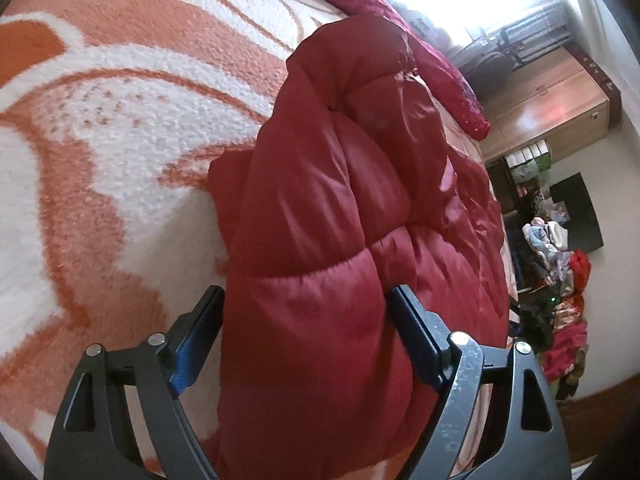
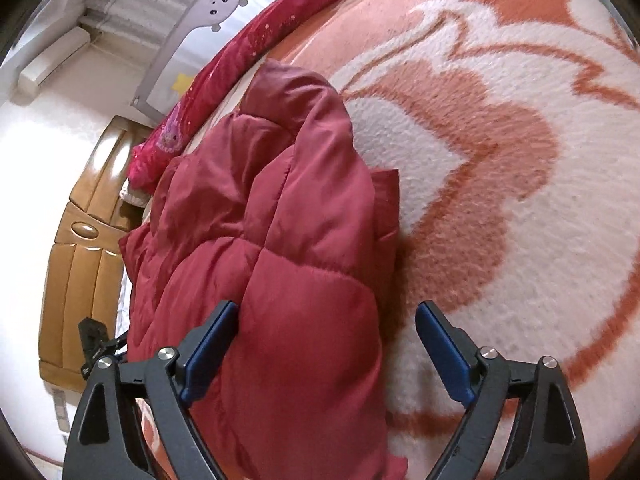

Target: Fold large clothes

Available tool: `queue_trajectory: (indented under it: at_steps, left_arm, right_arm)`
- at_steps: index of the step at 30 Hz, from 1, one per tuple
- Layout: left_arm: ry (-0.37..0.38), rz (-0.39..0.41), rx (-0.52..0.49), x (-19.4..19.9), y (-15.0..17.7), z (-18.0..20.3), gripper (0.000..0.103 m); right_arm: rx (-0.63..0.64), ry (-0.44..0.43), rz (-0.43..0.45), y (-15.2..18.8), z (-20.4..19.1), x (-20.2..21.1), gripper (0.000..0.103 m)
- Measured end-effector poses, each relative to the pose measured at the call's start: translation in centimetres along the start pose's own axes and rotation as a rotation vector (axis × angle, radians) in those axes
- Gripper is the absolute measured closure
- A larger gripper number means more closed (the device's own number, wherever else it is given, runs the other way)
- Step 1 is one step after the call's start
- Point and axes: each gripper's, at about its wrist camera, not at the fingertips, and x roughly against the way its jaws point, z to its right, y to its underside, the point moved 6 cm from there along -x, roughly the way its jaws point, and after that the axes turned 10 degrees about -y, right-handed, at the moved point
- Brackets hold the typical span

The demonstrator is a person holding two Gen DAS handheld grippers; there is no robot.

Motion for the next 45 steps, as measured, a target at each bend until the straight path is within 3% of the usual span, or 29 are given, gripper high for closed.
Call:
queue_trajectory:
  at_steps: [7, 11, 16, 21, 27, 35, 45]
  left_arm:
    - [0.071, -0.053, 0.037, -1.9, -0.3, 0.3, 0.012]
    - [0.087, -0.078, 0.051, -2.8, -0.2, 0.6, 0.002]
    - [0.097, -0.076, 0.015, -3.0, -0.1, 1.6, 0.002]
    - [0.077, -0.033, -0.066, -2.2, 0.1, 3.0, 0.027]
    - [0.068, 0.016, -0.101, -0.7, 0.4, 3.7, 0.047]
    - [0.08, 0.059, -0.108, 2.1, 0.9, 3.4, 0.057]
    - [0.133, 0.121, -0.134, 8.0, 4.8, 3.7, 0.06]
  right_arm:
    - [-0.017, -0.059, -0.041, -0.3, 0.1, -1.8, 0.007]
    - [-0.04, -0.103, -0.067, -0.6, -0.2, -2.9, 0.005]
    - [-0.045, -0.126, -0.104, -0.9, -0.7, -4.6, 0.006]
    - [-0.024, -0.114, -0.124, -0.9, -1.0, -5.2, 0.011]
    - [-0.008, -0.126, -0.113, -0.6, -1.8, -4.2, 0.039]
    - [0.015, -0.132, -0.078, 0.2, -3.3, -2.3, 0.058]
    - [0.051, -0.158, -0.077, 4.1, -5.3, 2.0, 0.063]
